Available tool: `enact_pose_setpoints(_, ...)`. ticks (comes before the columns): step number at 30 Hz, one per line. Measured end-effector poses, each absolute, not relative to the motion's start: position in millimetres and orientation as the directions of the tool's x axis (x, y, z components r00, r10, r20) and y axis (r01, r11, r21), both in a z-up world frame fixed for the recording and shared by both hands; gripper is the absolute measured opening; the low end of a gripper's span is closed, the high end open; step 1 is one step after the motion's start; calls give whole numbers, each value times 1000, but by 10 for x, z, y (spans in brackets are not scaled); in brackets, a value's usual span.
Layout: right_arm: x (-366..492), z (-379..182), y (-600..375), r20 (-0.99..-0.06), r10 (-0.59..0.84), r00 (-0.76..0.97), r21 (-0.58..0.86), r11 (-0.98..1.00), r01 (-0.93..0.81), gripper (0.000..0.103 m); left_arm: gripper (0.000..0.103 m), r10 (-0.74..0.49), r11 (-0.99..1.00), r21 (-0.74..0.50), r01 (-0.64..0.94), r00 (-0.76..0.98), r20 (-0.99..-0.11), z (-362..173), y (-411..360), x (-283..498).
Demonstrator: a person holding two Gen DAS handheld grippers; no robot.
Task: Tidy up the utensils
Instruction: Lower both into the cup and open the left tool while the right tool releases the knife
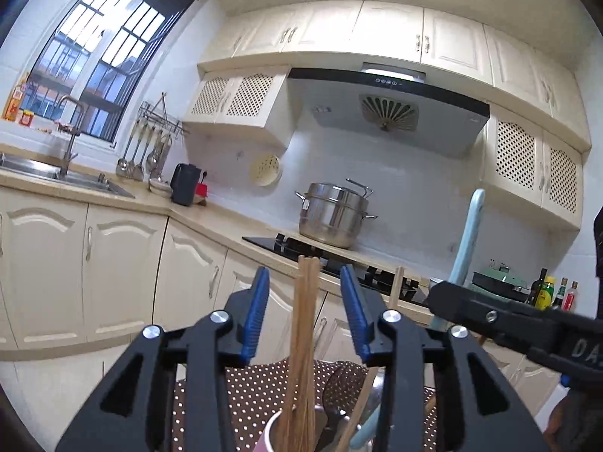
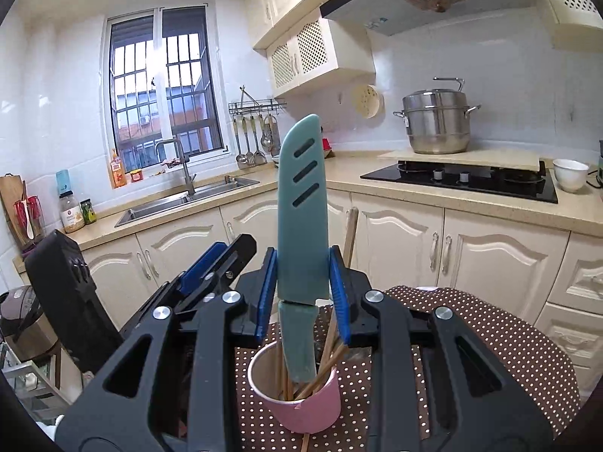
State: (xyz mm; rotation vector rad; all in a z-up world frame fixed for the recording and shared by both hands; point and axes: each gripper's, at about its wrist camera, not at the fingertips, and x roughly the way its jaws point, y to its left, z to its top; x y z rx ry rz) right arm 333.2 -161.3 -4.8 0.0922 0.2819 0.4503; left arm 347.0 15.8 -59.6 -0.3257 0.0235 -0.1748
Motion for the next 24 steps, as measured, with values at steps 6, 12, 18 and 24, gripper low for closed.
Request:
enact_pose_setpoints(6,3336,-51,-1581,-259,435,862,146,900,-411,27,48,-136,945,-304,120,990,-32,-562,237,3381)
enact_pose_setpoints(12,3326,-73,-1508,-275,434,858,145,901,-409,27,54,-90,967,-249,62,991,-100,-493,270,3324)
enact_pose_setpoints(18,3319,-117,-1453,-289,423,859,140,906,-399,28,54,-64,974,-224,28,986,-152,-474,330,3275)
enact_pose_setpoints(24,3310,-148,-1435,-295,411,863,139,912,-387,28,57,-62,979,-204,27,984,-168,-459,382,3194)
